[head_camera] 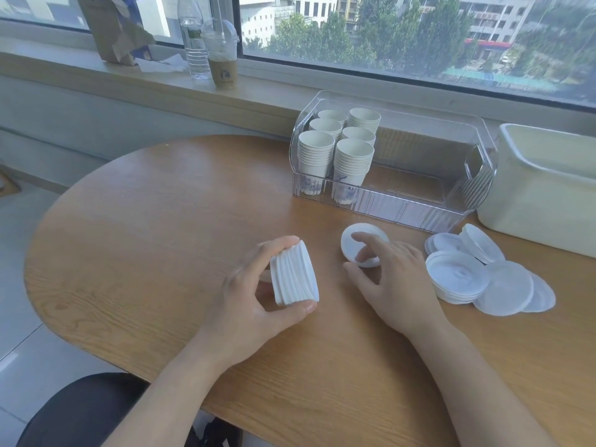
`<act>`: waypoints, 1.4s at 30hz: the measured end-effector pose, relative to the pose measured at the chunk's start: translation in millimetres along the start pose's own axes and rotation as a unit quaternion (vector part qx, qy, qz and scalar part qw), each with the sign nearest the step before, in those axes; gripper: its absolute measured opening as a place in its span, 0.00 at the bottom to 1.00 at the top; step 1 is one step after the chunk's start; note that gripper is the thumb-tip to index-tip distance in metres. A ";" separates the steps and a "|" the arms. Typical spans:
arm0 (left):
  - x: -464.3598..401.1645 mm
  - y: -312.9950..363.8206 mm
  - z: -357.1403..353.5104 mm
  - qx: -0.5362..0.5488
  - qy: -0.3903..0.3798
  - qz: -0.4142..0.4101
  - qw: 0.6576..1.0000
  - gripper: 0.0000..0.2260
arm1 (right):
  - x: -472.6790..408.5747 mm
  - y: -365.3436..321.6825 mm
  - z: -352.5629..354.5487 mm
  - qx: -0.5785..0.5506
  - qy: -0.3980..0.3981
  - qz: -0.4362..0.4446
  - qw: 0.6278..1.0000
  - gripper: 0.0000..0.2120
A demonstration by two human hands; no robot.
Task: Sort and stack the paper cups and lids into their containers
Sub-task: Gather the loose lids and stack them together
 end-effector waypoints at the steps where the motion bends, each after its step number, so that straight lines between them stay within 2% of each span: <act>1: -0.1 0.6 0.2 -0.002 0.000 -0.001 1.000 0.36 | 0.5 -3.1 -1.5 -0.014 -0.006 0.009 1.000 0.19; 5: -0.9 2.7 1.3 0.000 0.006 -0.001 1.000 0.36 | 3.1 -16.6 -3.8 -0.077 -0.018 0.037 0.996 0.20; 9: -0.2 3.1 0.5 0.002 0.004 -0.002 1.000 0.36 | 3.2 -11.1 -0.4 -0.041 -0.016 0.008 0.999 0.36; 11: -0.4 3.0 0.8 -0.001 0.005 -0.004 1.000 0.36 | 3.4 -5.4 -2.0 -0.021 -0.033 -0.016 0.999 0.39; 14: -0.5 3.3 1.5 -0.005 0.008 -0.008 1.000 0.36 | 5.1 -5.1 -1.5 -0.020 -0.033 -0.013 0.999 0.35; 21: -0.1 4.2 0.9 -0.006 0.008 -0.008 1.000 0.36 | 6.1 -13.6 5.2 -0.016 0.007 -0.001 1.000 0.35; 27: 1.5 3.9 1.0 -0.009 0.000 -0.004 1.000 0.36 | 5.8 -25.2 24.6 -0.098 0.076 0.014 0.992 0.31; 33: 1.6 10.1 3.6 -0.002 0.009 -0.019 1.000 0.36 | 15.7 -46.9 7.6 -0.257 -0.003 0.071 0.964 0.31; 37: 2.1 12.0 4.7 0.009 0.006 -0.033 0.999 0.36 | 19.7 -60.7 -7.8 -0.273 -0.048 0.105 0.955 0.29; 42: 2.8 15.0 5.5 -0.007 0.003 -0.050 0.999 0.37 | 21.1 -58.5 -13.2 -0.279 -0.087 0.098 0.951 0.35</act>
Point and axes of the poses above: each hand's wrist, its own x-axis away from the middle knuckle, its own z-axis out of the back of the hand, y = z × x, the point moved 9 cm from there along -x, towards the middle knuckle, and after that the axes turned 14 degrees about -x, right-handed, at the moved point
